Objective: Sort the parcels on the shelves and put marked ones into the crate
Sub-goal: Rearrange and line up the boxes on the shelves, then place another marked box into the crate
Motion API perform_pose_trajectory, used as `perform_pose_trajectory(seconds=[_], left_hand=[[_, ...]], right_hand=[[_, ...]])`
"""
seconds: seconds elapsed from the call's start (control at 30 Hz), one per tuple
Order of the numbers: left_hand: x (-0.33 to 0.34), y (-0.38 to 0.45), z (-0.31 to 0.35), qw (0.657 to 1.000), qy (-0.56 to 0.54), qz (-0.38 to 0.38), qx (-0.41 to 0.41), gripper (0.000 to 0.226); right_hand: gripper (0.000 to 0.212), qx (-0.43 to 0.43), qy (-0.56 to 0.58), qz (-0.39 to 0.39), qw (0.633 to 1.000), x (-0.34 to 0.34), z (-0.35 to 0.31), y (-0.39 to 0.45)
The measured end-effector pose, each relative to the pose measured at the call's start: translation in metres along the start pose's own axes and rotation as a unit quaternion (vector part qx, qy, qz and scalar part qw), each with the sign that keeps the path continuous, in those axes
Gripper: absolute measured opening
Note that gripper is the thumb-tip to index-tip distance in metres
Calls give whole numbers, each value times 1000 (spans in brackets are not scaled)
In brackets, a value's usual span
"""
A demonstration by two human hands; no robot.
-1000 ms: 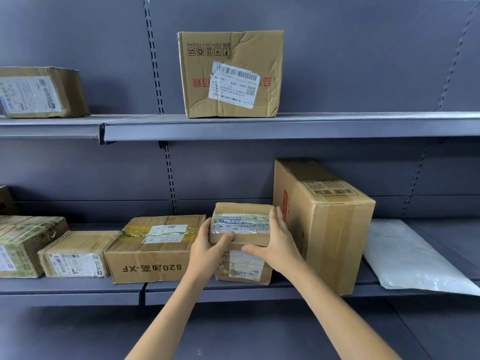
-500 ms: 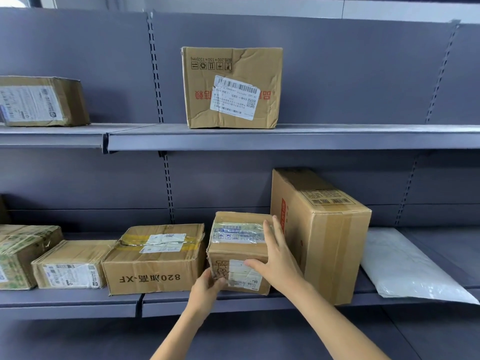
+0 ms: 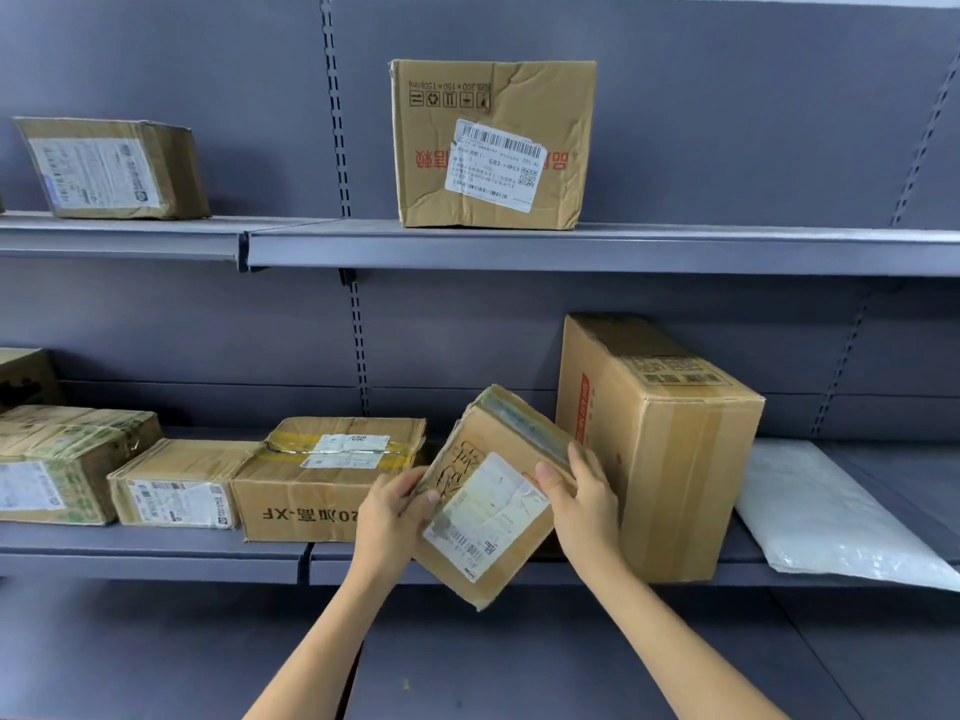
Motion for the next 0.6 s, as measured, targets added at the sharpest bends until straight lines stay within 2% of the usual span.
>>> perform_pose_trajectory(seconds=[0.2, 0.33, 0.4, 0.5, 0.53, 0.6], left_hand=[[-21, -5, 44, 995, 47, 19, 91, 28], [-23, -15, 51, 992, 61, 5, 113, 30], [-23, -21, 44, 992, 74, 4, 106, 36], [-34, -34, 22, 994, 84, 35, 59, 59], [-37, -40, 11, 997, 59, 37, 30, 63], [-35, -57, -9, 999, -39, 9, -34, 53]], right_hand=[[46, 57, 128, 51, 989, -1, 26, -23], [39, 83, 177, 84, 977, -3, 39, -43], [35, 94, 196, 98, 971, -5, 43, -53], [37, 130, 219, 136, 957, -8, 55, -67], [35, 145, 229, 143, 952, -7, 60, -70], [26, 178, 257, 141, 939, 1, 71, -78]])
Point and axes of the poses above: each hand's wrist, its own y-axis towards the middle knuckle, its own x-axis out of the palm, z = x × y, the point moved 10 cm from there along y, towards the middle knuckle, and after that the axes turned 3 degrees about z, right-handed, at the moved point
